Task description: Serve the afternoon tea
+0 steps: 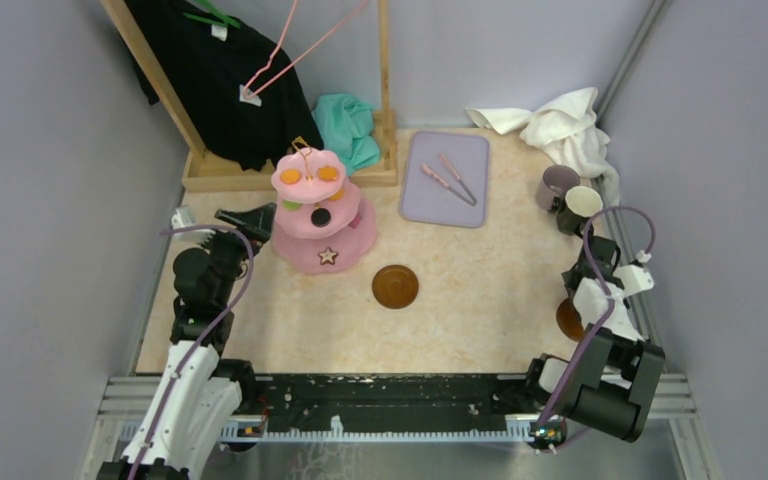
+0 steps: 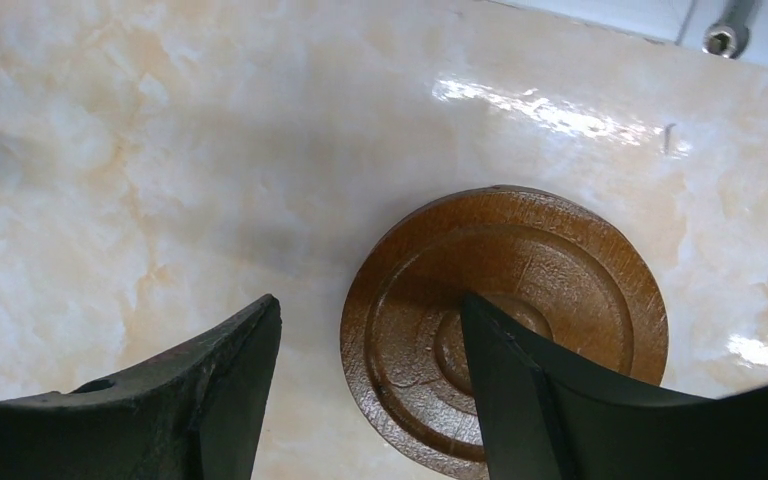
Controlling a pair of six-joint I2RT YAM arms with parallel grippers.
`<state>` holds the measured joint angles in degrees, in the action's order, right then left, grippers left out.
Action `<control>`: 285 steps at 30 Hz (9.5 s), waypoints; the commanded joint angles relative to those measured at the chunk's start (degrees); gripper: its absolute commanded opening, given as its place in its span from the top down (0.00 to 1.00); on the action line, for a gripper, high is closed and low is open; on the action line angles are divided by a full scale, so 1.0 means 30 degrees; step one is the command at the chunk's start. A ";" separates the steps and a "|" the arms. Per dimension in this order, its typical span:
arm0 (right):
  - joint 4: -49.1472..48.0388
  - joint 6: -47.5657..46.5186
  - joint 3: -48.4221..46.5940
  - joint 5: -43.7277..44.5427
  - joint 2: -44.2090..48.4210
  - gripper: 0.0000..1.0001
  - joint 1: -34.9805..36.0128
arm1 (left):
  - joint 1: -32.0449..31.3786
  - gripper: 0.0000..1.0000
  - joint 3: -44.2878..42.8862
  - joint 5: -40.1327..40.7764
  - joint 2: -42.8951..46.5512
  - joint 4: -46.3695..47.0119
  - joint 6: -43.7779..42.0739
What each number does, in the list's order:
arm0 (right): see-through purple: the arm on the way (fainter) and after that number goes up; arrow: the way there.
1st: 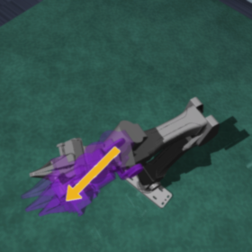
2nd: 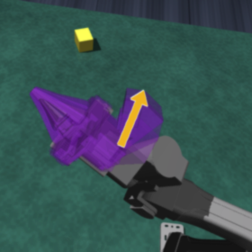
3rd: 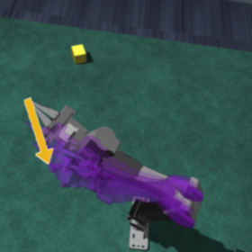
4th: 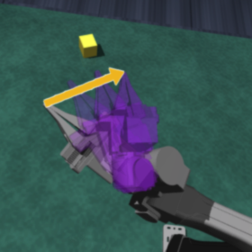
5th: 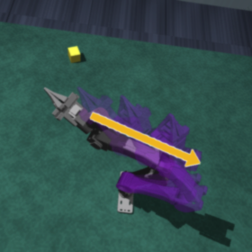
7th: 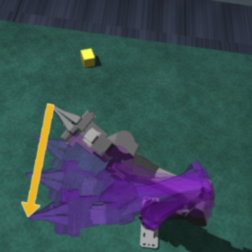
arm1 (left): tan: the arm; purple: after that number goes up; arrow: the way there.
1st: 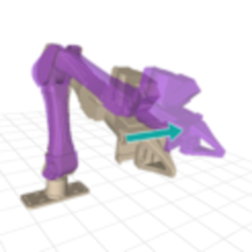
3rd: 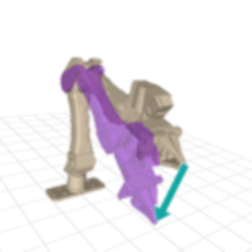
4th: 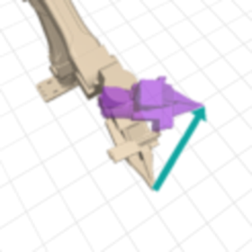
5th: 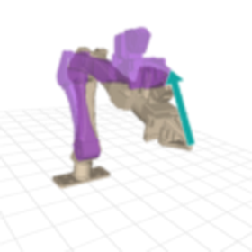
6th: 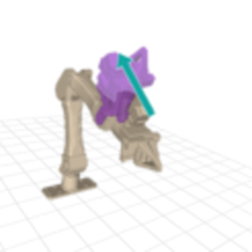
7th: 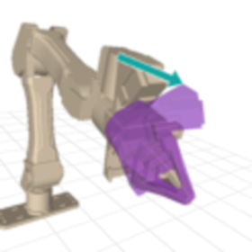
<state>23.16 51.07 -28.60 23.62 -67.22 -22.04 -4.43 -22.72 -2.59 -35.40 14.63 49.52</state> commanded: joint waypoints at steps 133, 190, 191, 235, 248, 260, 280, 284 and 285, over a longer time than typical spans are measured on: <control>-0.2210 -0.4615 -0.8322 0.1196 -0.1678 0.29 0.2794 | -0.0693 0.04 -0.2507 -0.4082 -0.1735 -0.0155 -0.3702; -0.3898 -0.2087 -1.2602 -0.2415 -0.8353 1.00 0.0653 | -0.1440 0.05 -0.2563 -0.3207 -0.2178 -0.0364 -0.4033; -0.3956 -0.2060 -1.2419 -0.2378 -0.7798 1.00 0.0666 | -0.1453 0.05 -0.2563 -0.3194 -0.2154 -0.0366 -0.4048; 0.6926 -0.5382 -1.0946 -0.2901 -0.0851 1.00 1.5977 | -0.1601 0.05 -0.2607 -0.3837 -0.1471 -0.0097 -0.3746; 0.6278 -0.4147 -1.2180 -0.2260 -0.3731 1.00 1.9609 | -0.1631 0.05 -0.2620 -0.3969 -0.1475 -0.0259 -0.3659; 0.7442 -0.3679 -1.6828 -0.1888 -0.7827 1.00 2.1784 | -0.1631 0.05 -0.2691 -0.3835 -0.1186 -0.0659 -0.3907; 0.9246 -0.3038 -1.8784 -0.1988 -1.0653 1.00 2.3621 | -0.1659 0.05 -0.2798 -0.3835 -0.1090 -0.0747 -0.4054; 0.9326 -0.2914 -1.8653 -0.2072 -1.0836 1.00 2.3823 | -0.1659 0.05 -0.2786 -0.3835 -0.1092 -0.0776 -0.4055; 0.9294 -0.2881 -1.8577 -0.2097 -1.0844 1.00 2.3843 | -0.1659 0.05 -0.2793 -0.3839 -0.1070 -0.0780 -0.4055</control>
<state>52.18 40.95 -81.58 16.84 -100.79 48.51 -9.02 -30.28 -13.56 -39.18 11.55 38.65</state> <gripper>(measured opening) 0.162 0.949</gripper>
